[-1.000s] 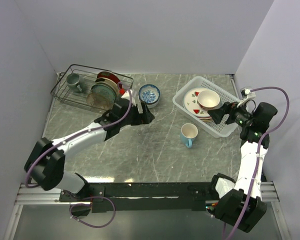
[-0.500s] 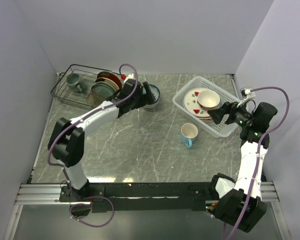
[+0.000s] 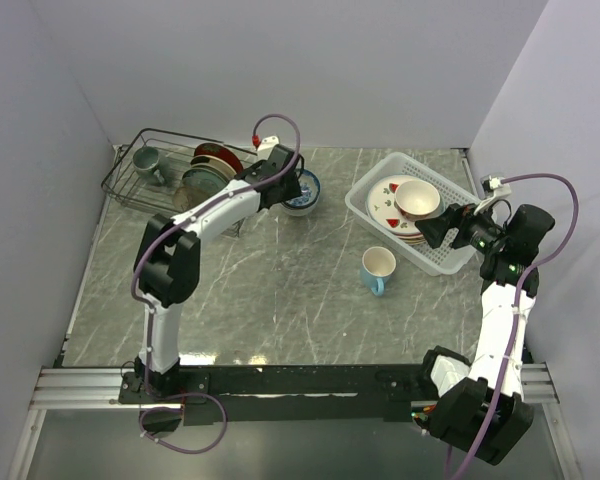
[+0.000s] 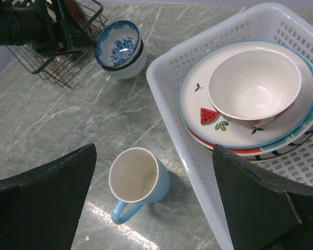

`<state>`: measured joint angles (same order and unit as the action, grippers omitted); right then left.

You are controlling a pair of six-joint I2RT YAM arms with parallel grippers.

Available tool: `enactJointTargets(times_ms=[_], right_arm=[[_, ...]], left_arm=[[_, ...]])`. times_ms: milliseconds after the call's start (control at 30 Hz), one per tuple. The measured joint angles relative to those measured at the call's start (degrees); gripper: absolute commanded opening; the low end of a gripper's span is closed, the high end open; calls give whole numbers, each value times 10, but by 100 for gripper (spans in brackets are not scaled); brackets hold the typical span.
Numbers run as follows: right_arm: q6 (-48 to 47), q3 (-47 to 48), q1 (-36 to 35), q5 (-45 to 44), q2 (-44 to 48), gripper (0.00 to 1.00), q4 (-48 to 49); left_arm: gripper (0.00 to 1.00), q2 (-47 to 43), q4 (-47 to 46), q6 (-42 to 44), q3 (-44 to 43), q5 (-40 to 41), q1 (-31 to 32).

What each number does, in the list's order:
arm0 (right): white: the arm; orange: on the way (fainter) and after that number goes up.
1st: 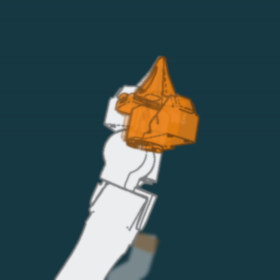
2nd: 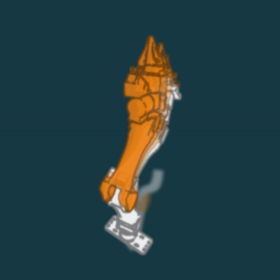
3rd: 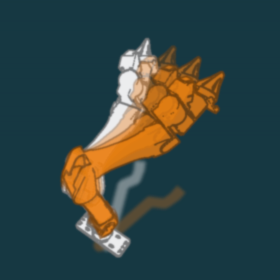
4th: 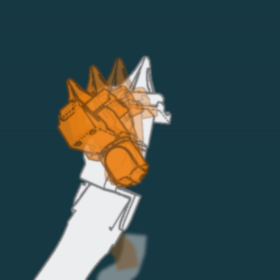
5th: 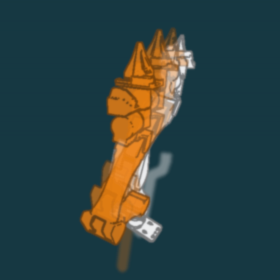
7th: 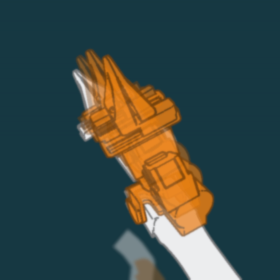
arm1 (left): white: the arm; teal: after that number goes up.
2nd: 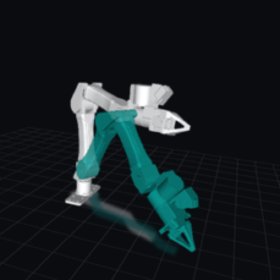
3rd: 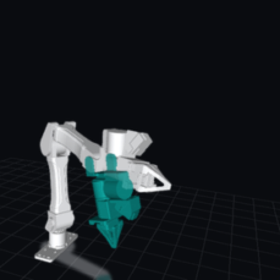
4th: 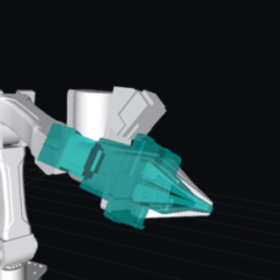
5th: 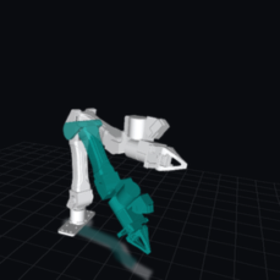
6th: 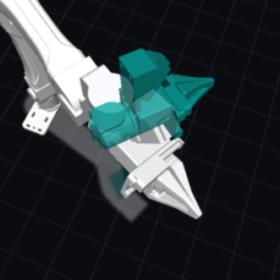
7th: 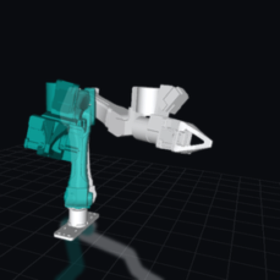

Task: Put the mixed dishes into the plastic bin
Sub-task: Pick up the bowl from the center of the board.

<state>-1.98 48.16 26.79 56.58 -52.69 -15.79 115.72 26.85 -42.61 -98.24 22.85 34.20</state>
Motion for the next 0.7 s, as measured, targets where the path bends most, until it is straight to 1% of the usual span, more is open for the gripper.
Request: enactJointTargets(times_ms=[33,133,200,433,700], right_arm=[[0,0,0,0,0,100,0],[0,0,0,0,-1,100,0],[0,0,0,-1,-1,100,0],[0,0,0,-2,-3,100,0],[0,0,0,-2,-5,100,0]], left_arm=[[61,8,5,9,-11,6,0],[54,33,18,36,-43,15,0],[52,48,22,51,-61,19,0],[50,78,41,92,-96,42,-1],[43,96,45,115,-98,44,-5]])
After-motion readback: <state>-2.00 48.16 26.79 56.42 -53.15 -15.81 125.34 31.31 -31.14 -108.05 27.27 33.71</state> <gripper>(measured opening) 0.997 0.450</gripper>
